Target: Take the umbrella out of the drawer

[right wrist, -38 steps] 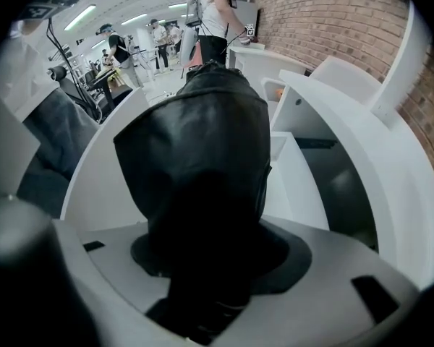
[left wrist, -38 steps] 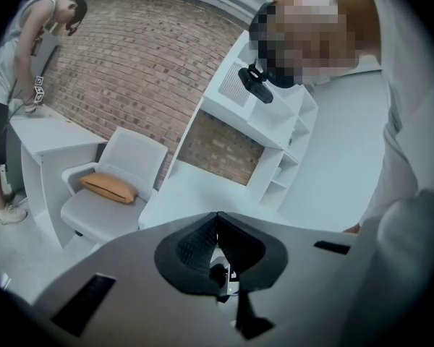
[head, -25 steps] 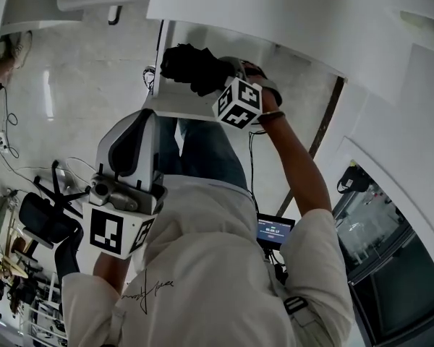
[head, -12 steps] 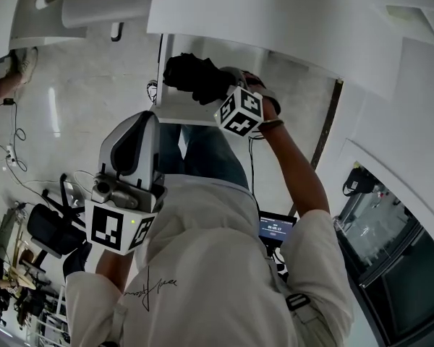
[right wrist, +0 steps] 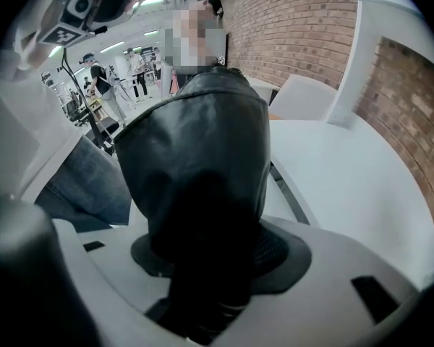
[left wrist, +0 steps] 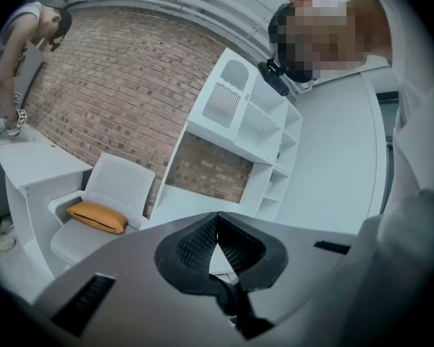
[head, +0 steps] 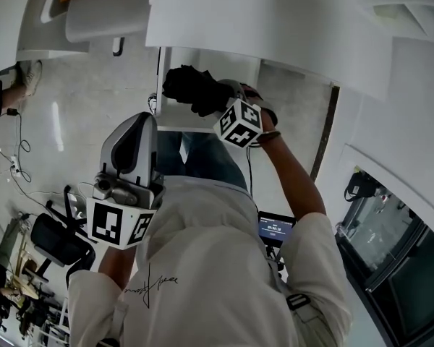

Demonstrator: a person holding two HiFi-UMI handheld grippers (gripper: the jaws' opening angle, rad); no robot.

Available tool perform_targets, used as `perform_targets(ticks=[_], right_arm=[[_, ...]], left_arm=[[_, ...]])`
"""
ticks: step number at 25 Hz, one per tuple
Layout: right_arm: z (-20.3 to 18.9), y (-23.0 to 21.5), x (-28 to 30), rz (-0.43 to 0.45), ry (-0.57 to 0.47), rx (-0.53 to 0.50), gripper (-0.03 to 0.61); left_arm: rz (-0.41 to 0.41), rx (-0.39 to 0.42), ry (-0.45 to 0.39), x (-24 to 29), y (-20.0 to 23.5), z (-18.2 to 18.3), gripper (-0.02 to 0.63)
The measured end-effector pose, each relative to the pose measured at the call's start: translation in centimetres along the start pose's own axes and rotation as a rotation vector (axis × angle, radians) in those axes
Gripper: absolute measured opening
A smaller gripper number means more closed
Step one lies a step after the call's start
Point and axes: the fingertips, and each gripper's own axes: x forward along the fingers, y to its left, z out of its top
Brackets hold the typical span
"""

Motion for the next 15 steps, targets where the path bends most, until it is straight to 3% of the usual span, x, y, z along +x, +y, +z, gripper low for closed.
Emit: perform_targets(ticks=[15], right_arm=[[1.4,-1.7,-4.9,-0.056,-0.111,0.101,0.235]], left_arm=[[0.016,0.017,-0.009,-0.5,-1.0,0.0,0.015]])
